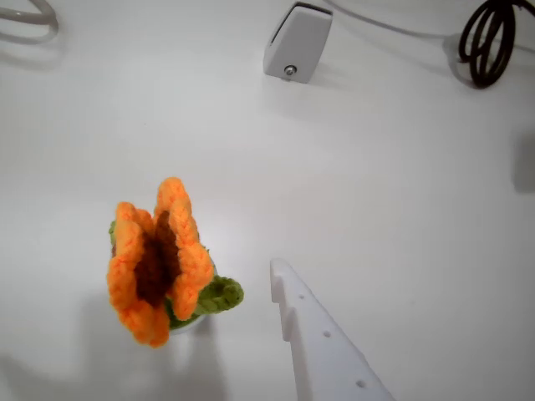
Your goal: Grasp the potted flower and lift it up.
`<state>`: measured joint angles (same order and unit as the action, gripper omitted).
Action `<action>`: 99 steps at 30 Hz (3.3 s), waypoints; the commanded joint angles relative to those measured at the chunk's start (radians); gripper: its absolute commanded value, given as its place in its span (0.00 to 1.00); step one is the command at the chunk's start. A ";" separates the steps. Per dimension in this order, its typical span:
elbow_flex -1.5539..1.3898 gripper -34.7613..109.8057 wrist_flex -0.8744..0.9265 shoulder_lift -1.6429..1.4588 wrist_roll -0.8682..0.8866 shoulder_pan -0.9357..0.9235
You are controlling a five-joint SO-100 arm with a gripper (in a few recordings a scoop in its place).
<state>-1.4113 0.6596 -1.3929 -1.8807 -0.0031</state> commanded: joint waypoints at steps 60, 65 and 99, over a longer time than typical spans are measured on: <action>0.311 0.50 0.025 0.328 0.003 0.031; 0.311 0.44 0.058 0.328 0.021 0.037; 0.311 0.24 0.238 0.081 0.026 0.067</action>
<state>-1.1244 0.8560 -1.1551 -1.8469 0.0460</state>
